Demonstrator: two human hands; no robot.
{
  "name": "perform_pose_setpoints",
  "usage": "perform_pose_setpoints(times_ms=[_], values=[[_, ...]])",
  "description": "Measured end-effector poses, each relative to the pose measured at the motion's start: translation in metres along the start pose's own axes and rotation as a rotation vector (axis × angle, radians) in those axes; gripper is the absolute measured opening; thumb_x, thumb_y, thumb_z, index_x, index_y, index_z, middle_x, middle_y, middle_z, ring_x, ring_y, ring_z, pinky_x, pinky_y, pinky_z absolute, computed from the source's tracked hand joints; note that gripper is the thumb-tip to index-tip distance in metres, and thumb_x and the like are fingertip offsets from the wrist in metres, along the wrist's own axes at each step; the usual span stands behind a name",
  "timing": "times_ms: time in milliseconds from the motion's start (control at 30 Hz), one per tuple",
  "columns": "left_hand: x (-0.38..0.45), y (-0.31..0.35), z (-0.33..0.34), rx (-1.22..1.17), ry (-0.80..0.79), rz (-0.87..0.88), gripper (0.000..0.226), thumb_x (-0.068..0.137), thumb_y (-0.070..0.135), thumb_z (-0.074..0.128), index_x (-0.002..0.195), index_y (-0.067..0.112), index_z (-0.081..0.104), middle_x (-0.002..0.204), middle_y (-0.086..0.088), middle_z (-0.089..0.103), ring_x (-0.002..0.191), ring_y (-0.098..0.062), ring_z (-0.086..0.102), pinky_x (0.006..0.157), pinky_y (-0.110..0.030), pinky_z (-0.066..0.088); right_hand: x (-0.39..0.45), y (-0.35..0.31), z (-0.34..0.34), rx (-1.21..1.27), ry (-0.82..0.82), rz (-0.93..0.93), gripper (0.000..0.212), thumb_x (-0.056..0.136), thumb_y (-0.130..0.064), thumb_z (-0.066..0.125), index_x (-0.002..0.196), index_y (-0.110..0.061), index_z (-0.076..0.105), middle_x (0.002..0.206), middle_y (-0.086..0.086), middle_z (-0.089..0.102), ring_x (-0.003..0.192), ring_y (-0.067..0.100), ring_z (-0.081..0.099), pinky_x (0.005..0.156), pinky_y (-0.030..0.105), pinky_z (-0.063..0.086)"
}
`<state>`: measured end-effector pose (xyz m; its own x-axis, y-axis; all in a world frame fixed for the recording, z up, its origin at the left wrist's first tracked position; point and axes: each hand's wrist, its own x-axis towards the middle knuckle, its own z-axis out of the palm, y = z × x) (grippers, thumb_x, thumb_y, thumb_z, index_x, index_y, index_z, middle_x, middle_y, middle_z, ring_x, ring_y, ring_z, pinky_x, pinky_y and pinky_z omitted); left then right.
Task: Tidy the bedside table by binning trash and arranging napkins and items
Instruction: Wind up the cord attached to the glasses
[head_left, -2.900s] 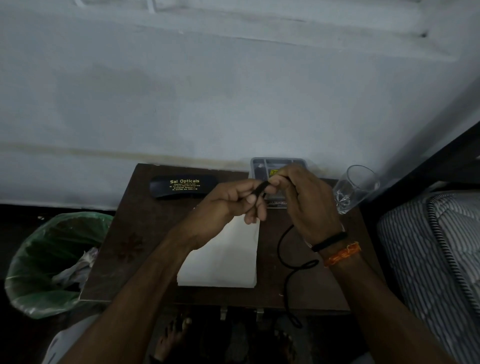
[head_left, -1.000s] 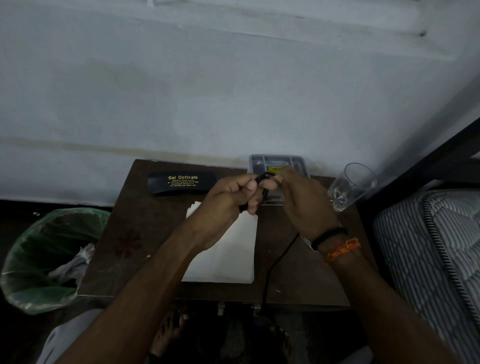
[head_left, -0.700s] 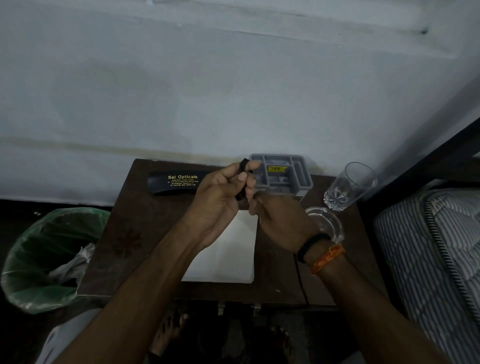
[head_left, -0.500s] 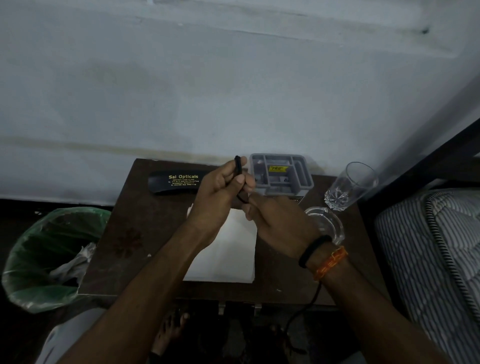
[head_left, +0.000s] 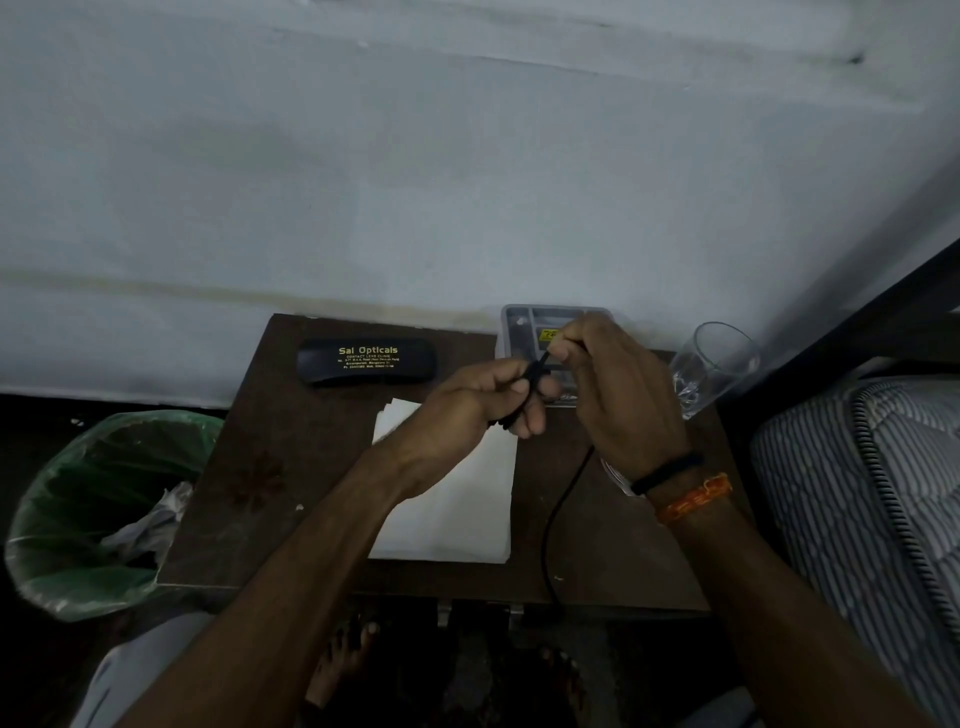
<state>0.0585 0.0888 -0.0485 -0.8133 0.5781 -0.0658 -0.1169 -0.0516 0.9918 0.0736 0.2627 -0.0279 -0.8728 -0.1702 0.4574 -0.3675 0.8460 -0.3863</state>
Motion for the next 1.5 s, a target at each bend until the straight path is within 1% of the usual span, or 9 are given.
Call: perform_pose_setpoints(times_ms=[167,300,500,767,867,967,1100,1333,1500], values=[[-0.001,-0.001,-0.005,-0.269,-0.023,0.027,0.033,0.101,0.004,0.035,0.121,-0.011,0.057,0.076,-0.008,0.058,0.070,-0.013,0.053,0.066,-0.024,0.041,0.001,0.000,0.005,0.052,-0.057,0.104,0.015,0.101,-0.009,0.046,0.095,-0.007,0.060,0.088,0.005,0.066,0.078,0.025,0.062,0.066,0.042,0.050],[0.002,-0.005,-0.005,-0.363,0.060,0.052,0.034,0.102,0.005,0.037,0.126,-0.014,0.052,0.069,-0.002,0.054,0.061,-0.010,0.043,0.063,-0.024,0.038,-0.003,-0.002,0.015,0.084,-0.300,0.181,0.017,0.099,-0.008,0.046,0.105,-0.008,0.062,0.086,0.007,0.067,0.078,0.025,0.062,0.068,0.037,0.049],[0.005,-0.007,-0.010,-0.377,0.228,0.093,0.032,0.099,0.002,0.043,0.127,-0.006,0.056,0.078,-0.003,0.063,0.067,-0.011,0.052,0.067,-0.023,0.049,-0.013,-0.011,0.023,0.091,-0.621,0.097,0.013,0.098,-0.011,0.050,0.089,-0.013,0.060,0.090,-0.004,0.062,0.083,0.012,0.057,0.080,0.028,0.047],[0.005,-0.008,-0.011,-0.029,0.313,0.085,0.036,0.100,0.001,0.043,0.105,0.029,0.066,0.090,0.005,0.074,0.088,-0.012,0.069,0.075,-0.025,0.055,-0.006,-0.037,-0.002,-0.005,-0.541,-0.042,0.025,0.104,-0.031,0.035,0.090,-0.019,0.052,0.079,-0.001,0.059,0.065,0.013,0.053,0.060,0.022,0.040],[0.004,-0.006,-0.007,-0.041,0.231,0.058,0.031,0.097,0.001,0.044,0.117,0.010,0.066,0.109,-0.016,0.071,0.107,-0.030,0.066,0.095,-0.044,0.053,-0.003,-0.035,-0.013,-0.001,-0.302,-0.073,0.028,0.103,-0.028,0.038,0.092,-0.012,0.058,0.078,0.001,0.061,0.066,0.016,0.053,0.060,0.028,0.041],[0.003,-0.003,-0.004,-0.088,0.146,0.068,0.033,0.093,0.014,0.042,0.116,0.000,0.063,0.102,-0.031,0.064,0.095,-0.039,0.061,0.087,-0.045,0.049,-0.002,-0.030,-0.015,0.049,-0.105,-0.127,0.027,0.102,-0.017,0.044,0.085,-0.005,0.061,0.076,0.005,0.064,0.068,0.017,0.056,0.063,0.030,0.045],[-0.001,0.001,-0.002,0.040,0.008,0.092,0.042,0.099,0.025,0.036,0.104,-0.010,0.058,0.078,-0.009,0.064,0.076,-0.023,0.059,0.077,-0.031,0.046,-0.001,-0.015,-0.009,0.039,0.046,-0.076,0.024,0.100,-0.017,0.043,0.089,-0.005,0.061,0.084,0.005,0.062,0.074,0.021,0.059,0.062,0.042,0.051],[-0.003,0.001,-0.002,0.019,-0.009,0.121,0.030,0.104,0.016,0.036,0.109,-0.001,0.061,0.070,-0.002,0.048,0.068,-0.015,0.047,0.074,-0.030,0.046,0.000,0.003,0.009,0.094,0.013,0.075,0.014,0.100,-0.012,0.048,0.093,-0.007,0.059,0.088,0.006,0.062,0.079,0.024,0.059,0.065,0.046,0.049],[0.000,-0.003,-0.006,-0.135,0.065,0.060,0.032,0.104,0.012,0.038,0.118,-0.003,0.062,0.069,0.001,0.047,0.067,-0.009,0.046,0.066,-0.020,0.044,-0.007,0.006,0.020,0.037,-0.302,0.183,0.017,0.099,-0.007,0.046,0.106,-0.004,0.061,0.094,0.013,0.068,0.085,0.030,0.063,0.071,0.036,0.048]])
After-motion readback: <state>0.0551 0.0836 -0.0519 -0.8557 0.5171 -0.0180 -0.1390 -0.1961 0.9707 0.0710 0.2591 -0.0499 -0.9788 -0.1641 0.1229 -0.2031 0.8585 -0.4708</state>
